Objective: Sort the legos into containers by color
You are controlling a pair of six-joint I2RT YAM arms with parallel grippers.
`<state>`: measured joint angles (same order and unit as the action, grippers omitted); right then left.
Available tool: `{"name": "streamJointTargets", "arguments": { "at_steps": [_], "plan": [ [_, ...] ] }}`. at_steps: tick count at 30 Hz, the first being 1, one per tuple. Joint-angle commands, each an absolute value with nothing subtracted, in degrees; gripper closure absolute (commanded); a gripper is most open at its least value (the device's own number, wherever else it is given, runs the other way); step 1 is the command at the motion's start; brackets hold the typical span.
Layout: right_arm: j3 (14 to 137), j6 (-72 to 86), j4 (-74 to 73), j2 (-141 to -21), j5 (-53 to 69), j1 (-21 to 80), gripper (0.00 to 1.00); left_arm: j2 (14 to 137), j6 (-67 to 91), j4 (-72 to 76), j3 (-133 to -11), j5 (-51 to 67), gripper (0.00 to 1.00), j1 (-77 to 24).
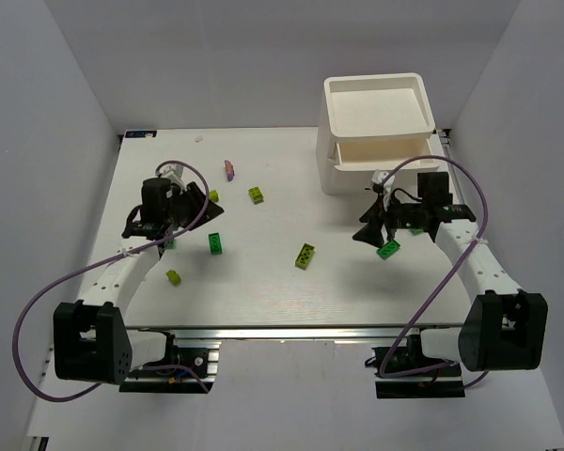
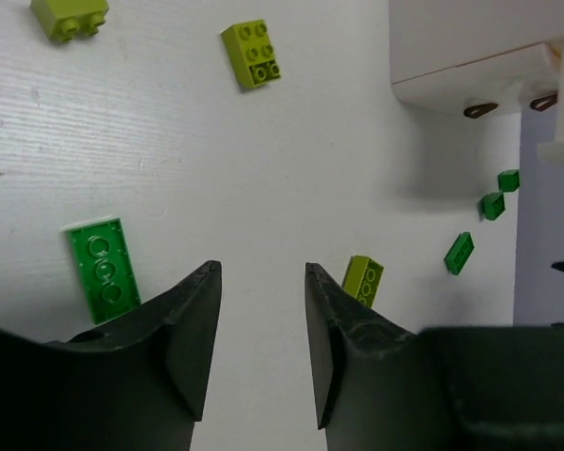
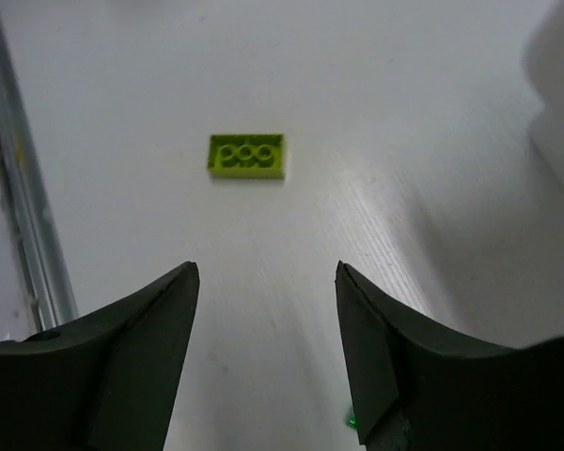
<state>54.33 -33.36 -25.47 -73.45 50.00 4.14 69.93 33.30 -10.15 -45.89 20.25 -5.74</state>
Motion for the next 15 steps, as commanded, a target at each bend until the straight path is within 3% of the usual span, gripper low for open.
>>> {"name": "streamJointTargets", "arguments": {
  "at_steps": [1, 3, 4, 7, 11, 15],
  "plan": [
    [56.0, -62.2, -41.7, -73.3, 61.4, 5.4, 0.35, 69.6, 32.7, -15.1, -48.6, 18.7, 0.48, -5.9],
    [57.2, -73.6, -49.0, -76.1, 61.6, 6.8, 0.34, 69.4, 32.3, -16.0, -49.1, 18.5, 0.39, -5.9],
    [58.9, -76.1, -50.9, -77.4, 61.4, 7.5, 0.32, 69.5, 32.1, -17.0, -49.5, 18.2, 0.29, -5.9],
    [61.3, -84.8, -56.1, -81.7, 59.6, 10.0, 0.21, 69.3, 31.6, -19.6, -50.4, 17.5, 0.20, -5.9],
    [61.3, -91.1, -53.6, -85.0, 55.5, 15.2, 0.12, 68.0, 31.6, -23.6, -50.6, 14.8, 0.16, -5.9],
    [63.4, -98.3, -51.6, -89.0, 51.9, 23.1, 0.11, 64.1, 33.4, -29.9, -49.8, 10.4, 0.14, -5.9]
  ]
}}
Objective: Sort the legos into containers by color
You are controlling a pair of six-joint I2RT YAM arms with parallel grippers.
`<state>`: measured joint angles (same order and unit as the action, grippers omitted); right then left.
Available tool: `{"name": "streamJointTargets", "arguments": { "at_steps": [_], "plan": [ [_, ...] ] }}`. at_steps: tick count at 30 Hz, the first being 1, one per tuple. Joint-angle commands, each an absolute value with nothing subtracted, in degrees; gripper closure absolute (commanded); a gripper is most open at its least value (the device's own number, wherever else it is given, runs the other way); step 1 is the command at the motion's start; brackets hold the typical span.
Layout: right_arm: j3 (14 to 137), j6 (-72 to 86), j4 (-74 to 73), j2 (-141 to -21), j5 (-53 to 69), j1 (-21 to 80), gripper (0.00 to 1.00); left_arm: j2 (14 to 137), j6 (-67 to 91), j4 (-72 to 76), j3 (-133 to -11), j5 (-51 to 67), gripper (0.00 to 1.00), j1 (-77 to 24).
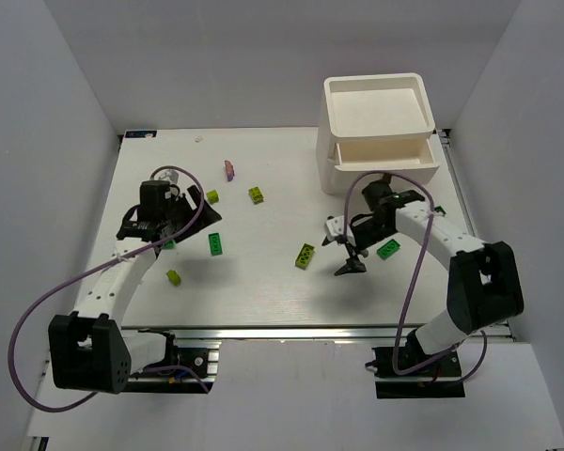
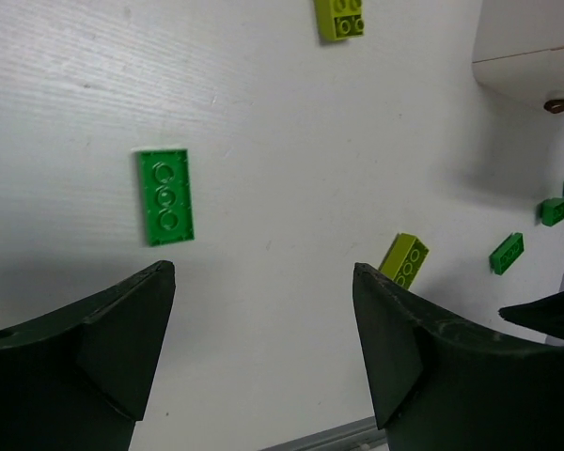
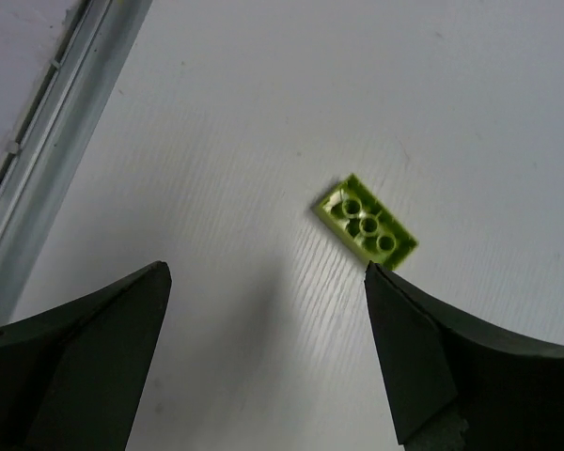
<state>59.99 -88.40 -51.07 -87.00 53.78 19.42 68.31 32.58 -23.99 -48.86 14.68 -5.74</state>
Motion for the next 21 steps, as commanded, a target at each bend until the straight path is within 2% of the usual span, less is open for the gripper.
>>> {"name": "streamJointTargets", "arguments": {
  "at_steps": [1, 5, 9, 21],
  "plan": [
    [64.3, -100.6, -51.5, -90.3, 51.0, 24.1, 0.11, 63.4, 34.0, -31.0, -49.7, 9.2, 0.14, -5.9],
    [70.4, -103.6, -50.7, -98.2, 46.9, 31.8, 0.11, 59.9, 37.0, -35.8, -47.8, 5.5, 0.10, -5.9],
    [73.5, -103.0, -47.4, -103.3, 42.3, 34.8, 0.12, 57.4, 38.6, -38.7, -45.9, 3.6, 0.10, -5.9],
    [76.3, -104.8, -44.6, -110.3, 30.2, 36.5, 0.22, 55.2, 40.0, -38.9, -42.7, 2.6, 0.09, -5.9]
  ]
}}
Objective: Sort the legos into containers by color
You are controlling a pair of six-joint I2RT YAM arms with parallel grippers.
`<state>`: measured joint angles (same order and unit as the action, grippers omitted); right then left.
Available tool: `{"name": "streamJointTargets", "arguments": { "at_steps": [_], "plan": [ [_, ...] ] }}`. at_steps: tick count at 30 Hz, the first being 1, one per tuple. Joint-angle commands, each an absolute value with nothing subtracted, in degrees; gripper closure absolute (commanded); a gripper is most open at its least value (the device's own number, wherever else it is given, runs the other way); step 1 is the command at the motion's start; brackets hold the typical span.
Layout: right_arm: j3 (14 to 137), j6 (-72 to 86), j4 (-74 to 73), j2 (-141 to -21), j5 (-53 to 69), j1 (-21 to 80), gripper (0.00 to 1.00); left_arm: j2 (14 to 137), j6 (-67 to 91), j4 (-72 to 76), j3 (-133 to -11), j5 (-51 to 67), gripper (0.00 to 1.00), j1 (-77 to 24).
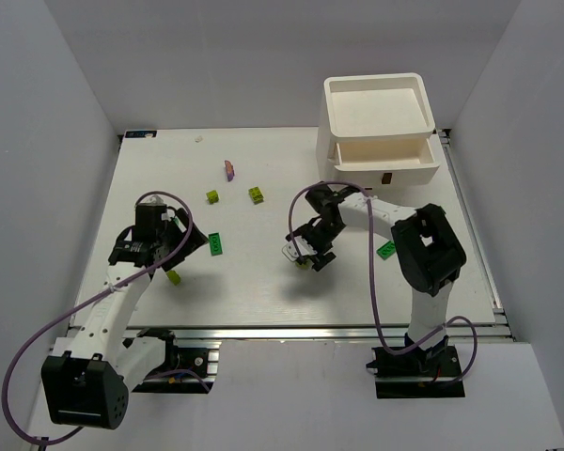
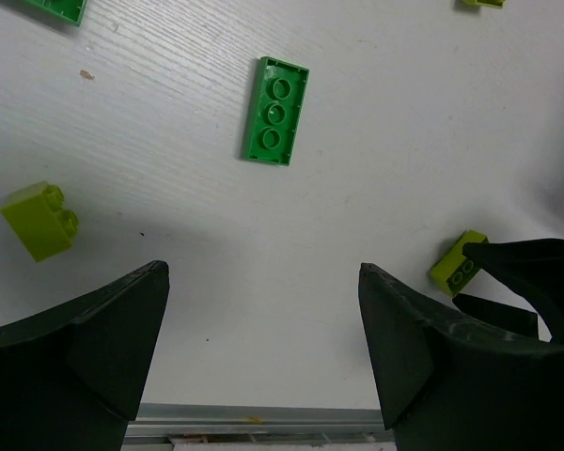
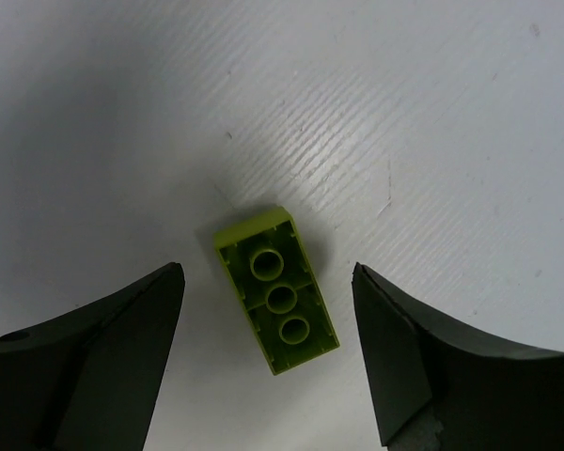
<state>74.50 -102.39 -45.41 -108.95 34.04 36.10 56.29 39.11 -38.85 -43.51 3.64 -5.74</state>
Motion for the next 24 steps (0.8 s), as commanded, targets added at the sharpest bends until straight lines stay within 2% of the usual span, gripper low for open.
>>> {"name": "streamJointTargets", "arguments": {
  "at_steps": [1, 5, 8, 11, 12, 16, 18, 20, 24],
  "plan": [
    [76.5, -104.9, -44.6, -111.0, 29.8, 36.5, 0.24, 55.1, 40.0, -38.9, -42.6, 2.4, 0.09, -5.9],
    [77.2, -106.6, -46.1, -112.1, 29.5, 36.6, 0.30, 55.3, 41.2, -38.9, -41.8, 2.5, 0.09, -5.4],
    [77.5, -107.1, -46.2, -112.6, 29.3, 36.6, 0.39, 55.1, 41.7, -39.0, -41.4, 2.2, 0.09, -4.8],
    [79.4, -106.6, -48.2, -113.2, 29.2, 36.4, 0.60, 55.1, 42.0, -39.4, -41.2, 1.5, 0.09, -4.8],
    [79.9, -106.4, -48.9, -112.9, 30.0, 36.1, 0.71, 54.8, 42.1, -39.6, -41.2, 1.4, 0.09, -4.8],
    [81.9, -104.2, -53.0, -110.3, 33.4, 35.9, 0.88, 54.8, 42.7, -40.5, -41.0, 1.0, 0.09, -4.8],
    [85.3, -97.6, -55.7, -108.1, 38.7, 35.8, 0.96, 54.8, 43.5, -41.2, -41.0, -2.4, 0.09, -4.8],
    [88.8, -90.0, -57.3, -106.4, 43.0, 35.6, 1.00, 54.9, 44.4, -42.1, -41.0, -3.5, 0.09, -4.8],
    [95.3, -67.4, -55.8, -100.3, 51.7, 35.1, 1.00, 55.8, 45.2, -42.8, -40.9, -5.9, 0.09, -4.8]
  ]
}}
